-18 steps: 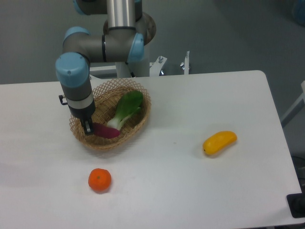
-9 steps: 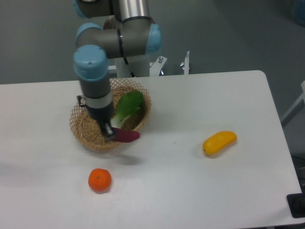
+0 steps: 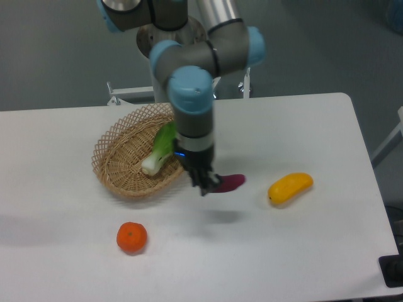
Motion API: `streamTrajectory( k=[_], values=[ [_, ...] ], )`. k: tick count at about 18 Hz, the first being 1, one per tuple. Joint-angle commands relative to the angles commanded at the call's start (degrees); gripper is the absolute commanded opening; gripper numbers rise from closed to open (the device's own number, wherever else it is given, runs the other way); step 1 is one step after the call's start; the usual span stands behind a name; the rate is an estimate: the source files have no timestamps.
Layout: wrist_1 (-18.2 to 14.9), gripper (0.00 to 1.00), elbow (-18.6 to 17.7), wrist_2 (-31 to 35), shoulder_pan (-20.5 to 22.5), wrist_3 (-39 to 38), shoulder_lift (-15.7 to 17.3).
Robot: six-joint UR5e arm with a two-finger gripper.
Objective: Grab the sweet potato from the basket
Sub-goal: 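Lift the sweet potato out of the basket toward the yellow mango, then carry the sweet potato beside the mango and hold it above the table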
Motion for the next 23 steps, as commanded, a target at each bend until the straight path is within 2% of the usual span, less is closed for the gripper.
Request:
streamTrajectory(
  k=[4, 8, 14, 23],
  values=[
    [-0.09, 0.35, 1.41, -0.17, 4.31, 1.57, -0.97],
    [-0.18, 0.35, 3.43, -0.70, 6.86, 3.78, -2.64],
    [-0.27, 0.35, 6.16, -0.88, 8.35, 4.39, -5.10],
    [-0.35, 0.36, 9.50, -0.44, 8.54, 5.89, -6.51]
  ],
)
